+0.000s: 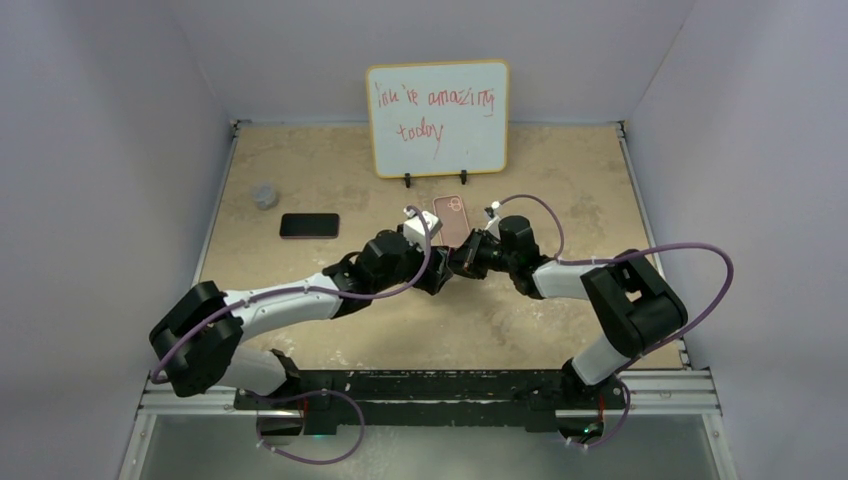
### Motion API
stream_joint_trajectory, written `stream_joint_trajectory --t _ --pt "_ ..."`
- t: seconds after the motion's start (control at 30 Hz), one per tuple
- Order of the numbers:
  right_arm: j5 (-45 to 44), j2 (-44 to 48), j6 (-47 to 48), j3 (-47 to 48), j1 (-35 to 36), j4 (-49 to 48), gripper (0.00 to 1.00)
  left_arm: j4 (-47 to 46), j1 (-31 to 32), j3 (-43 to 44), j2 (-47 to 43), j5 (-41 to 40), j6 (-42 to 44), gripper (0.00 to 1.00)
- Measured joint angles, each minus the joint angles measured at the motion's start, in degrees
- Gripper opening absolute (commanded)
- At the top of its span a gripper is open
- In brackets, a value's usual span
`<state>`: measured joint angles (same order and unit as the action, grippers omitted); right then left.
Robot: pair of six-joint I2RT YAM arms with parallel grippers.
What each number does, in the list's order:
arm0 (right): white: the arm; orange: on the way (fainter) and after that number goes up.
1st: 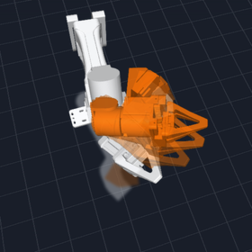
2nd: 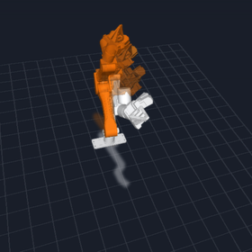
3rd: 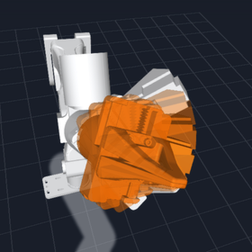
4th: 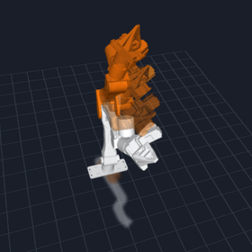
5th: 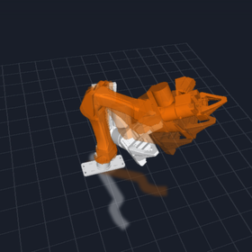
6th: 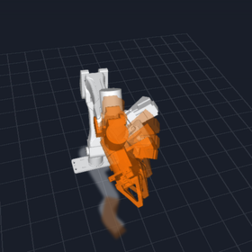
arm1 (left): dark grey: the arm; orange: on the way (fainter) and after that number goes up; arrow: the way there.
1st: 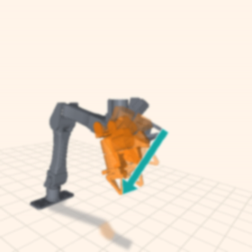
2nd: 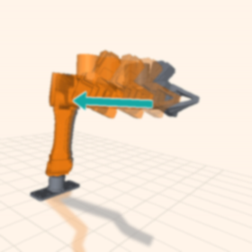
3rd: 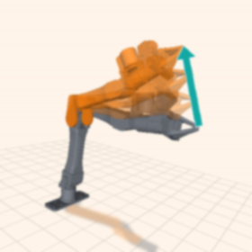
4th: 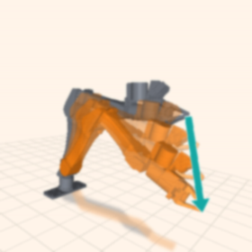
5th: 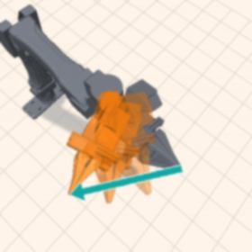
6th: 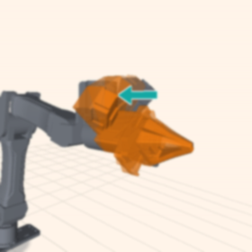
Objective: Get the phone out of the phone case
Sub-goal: Remove the phone case from the phone.
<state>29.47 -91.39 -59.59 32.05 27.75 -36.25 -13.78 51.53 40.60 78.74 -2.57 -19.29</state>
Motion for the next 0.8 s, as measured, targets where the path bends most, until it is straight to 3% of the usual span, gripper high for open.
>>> stream_joint_trajectory --t 0.37,0.8 --pt "0.0 0.1 0.0 0.2 0.4 0.0 0.0 1.7 -1.0 0.0 2.4 1.1 1.1 0.72" --pt "0.0 0.0 -0.2 0.5 0.7 -0.3 0.0 1.0 3.0 2.8 4.8 -7.4 3.9 0.69"
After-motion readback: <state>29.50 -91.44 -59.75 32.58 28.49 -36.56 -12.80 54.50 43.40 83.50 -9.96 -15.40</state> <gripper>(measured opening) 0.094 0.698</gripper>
